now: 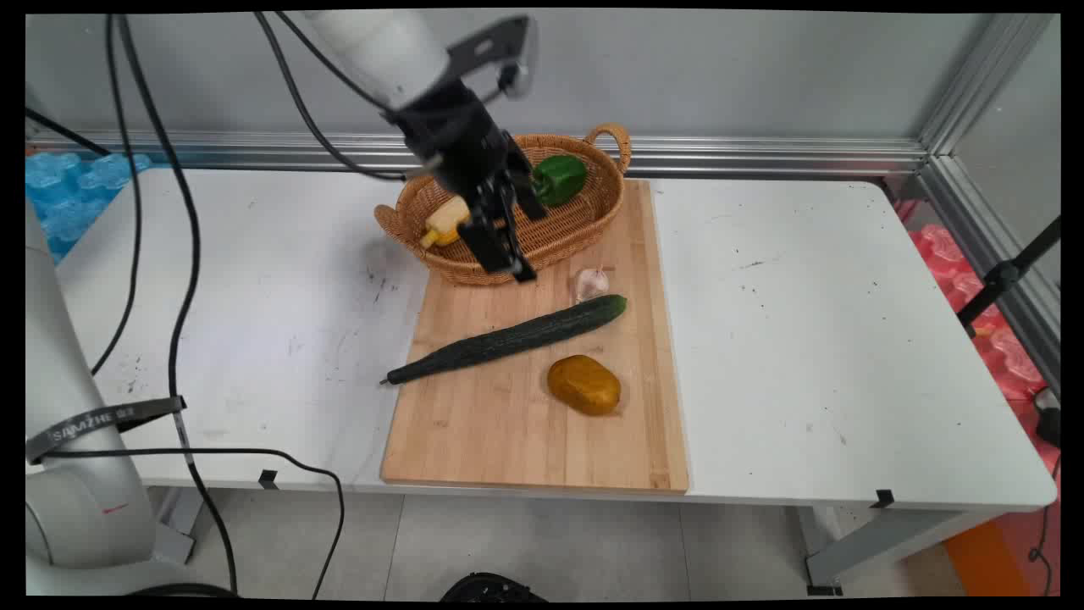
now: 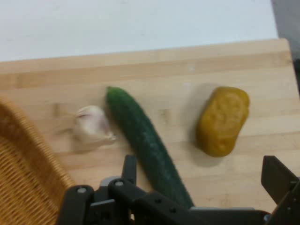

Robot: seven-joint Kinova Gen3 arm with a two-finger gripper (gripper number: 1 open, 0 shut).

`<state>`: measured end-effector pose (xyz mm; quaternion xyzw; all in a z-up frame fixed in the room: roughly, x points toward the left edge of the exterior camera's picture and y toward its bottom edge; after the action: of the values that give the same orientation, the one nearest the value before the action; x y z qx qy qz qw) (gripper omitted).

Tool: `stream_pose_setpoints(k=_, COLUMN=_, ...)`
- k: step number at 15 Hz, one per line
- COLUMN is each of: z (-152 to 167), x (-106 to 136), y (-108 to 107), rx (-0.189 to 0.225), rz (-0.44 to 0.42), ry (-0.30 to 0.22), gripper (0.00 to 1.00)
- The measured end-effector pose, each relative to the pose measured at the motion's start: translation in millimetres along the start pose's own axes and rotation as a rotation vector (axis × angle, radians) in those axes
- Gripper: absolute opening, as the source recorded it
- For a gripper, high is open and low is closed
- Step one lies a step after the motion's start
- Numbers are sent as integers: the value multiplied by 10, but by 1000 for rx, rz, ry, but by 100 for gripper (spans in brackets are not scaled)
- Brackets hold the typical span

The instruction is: Pick up the potato from the cutting board

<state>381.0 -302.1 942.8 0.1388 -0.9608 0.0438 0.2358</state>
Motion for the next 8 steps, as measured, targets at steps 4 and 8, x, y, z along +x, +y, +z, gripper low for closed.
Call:
stream_pose_setpoints(k=4, z=332, x=80, y=83, rx=-58, rz=86, ry=-21, gripper=100)
stream_pose_setpoints(k=8, z=666, x=121, y=120, rx=-103, rz=183, ry=-48, gripper=100)
